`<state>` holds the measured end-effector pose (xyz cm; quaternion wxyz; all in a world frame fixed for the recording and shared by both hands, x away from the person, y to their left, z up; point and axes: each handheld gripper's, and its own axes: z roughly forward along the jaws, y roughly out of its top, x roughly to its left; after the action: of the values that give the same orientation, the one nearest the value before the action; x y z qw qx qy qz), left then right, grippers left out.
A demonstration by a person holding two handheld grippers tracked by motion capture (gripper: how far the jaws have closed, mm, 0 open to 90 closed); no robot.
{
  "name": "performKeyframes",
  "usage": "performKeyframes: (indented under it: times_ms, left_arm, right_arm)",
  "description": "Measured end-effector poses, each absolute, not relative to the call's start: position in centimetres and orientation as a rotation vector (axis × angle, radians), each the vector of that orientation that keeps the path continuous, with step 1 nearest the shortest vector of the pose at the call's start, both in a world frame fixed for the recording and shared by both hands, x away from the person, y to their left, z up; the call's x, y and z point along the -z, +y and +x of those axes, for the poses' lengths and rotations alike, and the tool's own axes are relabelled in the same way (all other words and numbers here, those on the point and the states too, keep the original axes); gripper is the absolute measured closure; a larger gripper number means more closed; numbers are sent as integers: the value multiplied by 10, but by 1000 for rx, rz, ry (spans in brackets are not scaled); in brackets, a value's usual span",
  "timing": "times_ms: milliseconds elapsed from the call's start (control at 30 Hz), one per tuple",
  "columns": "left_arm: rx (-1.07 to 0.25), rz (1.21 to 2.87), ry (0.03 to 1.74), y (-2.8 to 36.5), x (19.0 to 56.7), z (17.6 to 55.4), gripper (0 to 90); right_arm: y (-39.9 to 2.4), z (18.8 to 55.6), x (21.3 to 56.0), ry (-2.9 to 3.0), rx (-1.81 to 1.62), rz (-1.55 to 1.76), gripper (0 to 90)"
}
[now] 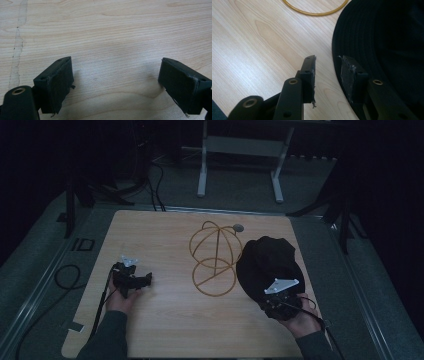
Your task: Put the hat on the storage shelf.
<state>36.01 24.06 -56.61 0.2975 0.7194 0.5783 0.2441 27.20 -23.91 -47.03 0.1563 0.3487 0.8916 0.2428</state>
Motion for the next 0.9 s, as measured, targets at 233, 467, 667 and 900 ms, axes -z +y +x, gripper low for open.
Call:
performKeyframes:
  times_ms: [233, 467, 667, 900]
  left_arm:
    - [-649, 1912, 1537, 241, 566, 360, 129]
    - [-649, 1912, 1537, 241, 566, 360, 129]
    - [-649, 1912, 1537, 241, 566, 360, 129]
    - [-649, 1913, 1538, 241, 566, 360, 129]
  right_arm:
    - [-246, 271, 466, 2548, -655, 1027, 637]
    - [-255, 272, 459, 2538, -609, 1059, 637]
    - [-264, 274, 455, 2540, -574, 1091, 636]
    - [-270, 274, 451, 2530, -552, 1118, 633]
